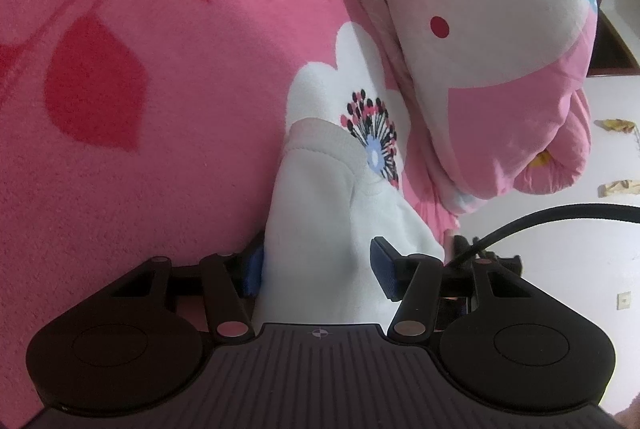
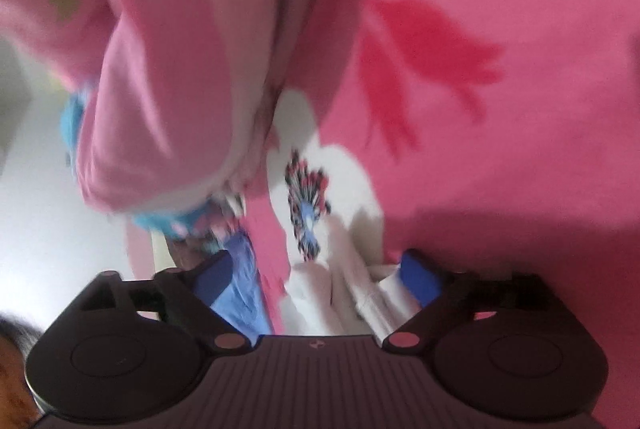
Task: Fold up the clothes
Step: 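Lift the white sweatshirt off the bedspread with both tools gripping its folded edge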
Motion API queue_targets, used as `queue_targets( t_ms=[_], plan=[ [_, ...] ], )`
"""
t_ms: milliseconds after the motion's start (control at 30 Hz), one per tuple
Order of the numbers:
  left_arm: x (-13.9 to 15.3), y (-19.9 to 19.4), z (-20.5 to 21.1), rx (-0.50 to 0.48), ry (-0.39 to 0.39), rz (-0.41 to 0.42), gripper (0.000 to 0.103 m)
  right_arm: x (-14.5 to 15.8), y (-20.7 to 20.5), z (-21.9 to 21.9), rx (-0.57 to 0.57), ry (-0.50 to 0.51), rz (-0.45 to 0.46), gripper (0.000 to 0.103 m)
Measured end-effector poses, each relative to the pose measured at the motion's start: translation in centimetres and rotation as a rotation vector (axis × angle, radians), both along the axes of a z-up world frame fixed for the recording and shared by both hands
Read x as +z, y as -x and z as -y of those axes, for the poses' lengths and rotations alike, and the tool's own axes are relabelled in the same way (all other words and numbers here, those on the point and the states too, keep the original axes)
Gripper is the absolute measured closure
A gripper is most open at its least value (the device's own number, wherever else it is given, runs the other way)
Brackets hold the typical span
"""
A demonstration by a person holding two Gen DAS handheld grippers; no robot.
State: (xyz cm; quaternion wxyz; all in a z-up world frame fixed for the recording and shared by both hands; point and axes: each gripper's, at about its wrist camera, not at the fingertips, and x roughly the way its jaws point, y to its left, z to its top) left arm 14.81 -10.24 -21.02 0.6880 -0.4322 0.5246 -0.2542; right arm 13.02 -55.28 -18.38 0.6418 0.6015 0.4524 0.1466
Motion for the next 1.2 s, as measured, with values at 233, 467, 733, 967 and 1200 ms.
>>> queue_targets(
  t_ms=[233,467,733,967,1200],
  plan=[
    [0.2,1.0,0.0,-0.032,0.002,-0.008,0.049,1.8,0.7,-5.5,0.31,0.161,0.051,0.013],
    [-0.2,-0.1,0.9,-0.054,-0.005,-0.015,0.05,1.3,-2.0,-6.8,0.312,0.14,0.056,0.036],
    [0.0,0.3,1.1,-0.121,-0.005,-0.021,0.056,1.2,-0.6,-6.6,0.373,0.15,0.053,0.067],
    [0.2,-1.1,3.1,-0.168,-0.07,0.029,0.06,1.0,-4.4,-10.6,0.478,0.208,0.109,0.072],
    [3.1,0.6,4.0,-0.172,-0.192,0.1,0.08,6.4,-0.9,-12.1,0.476,0.436,0.193,0.081]
  ],
)
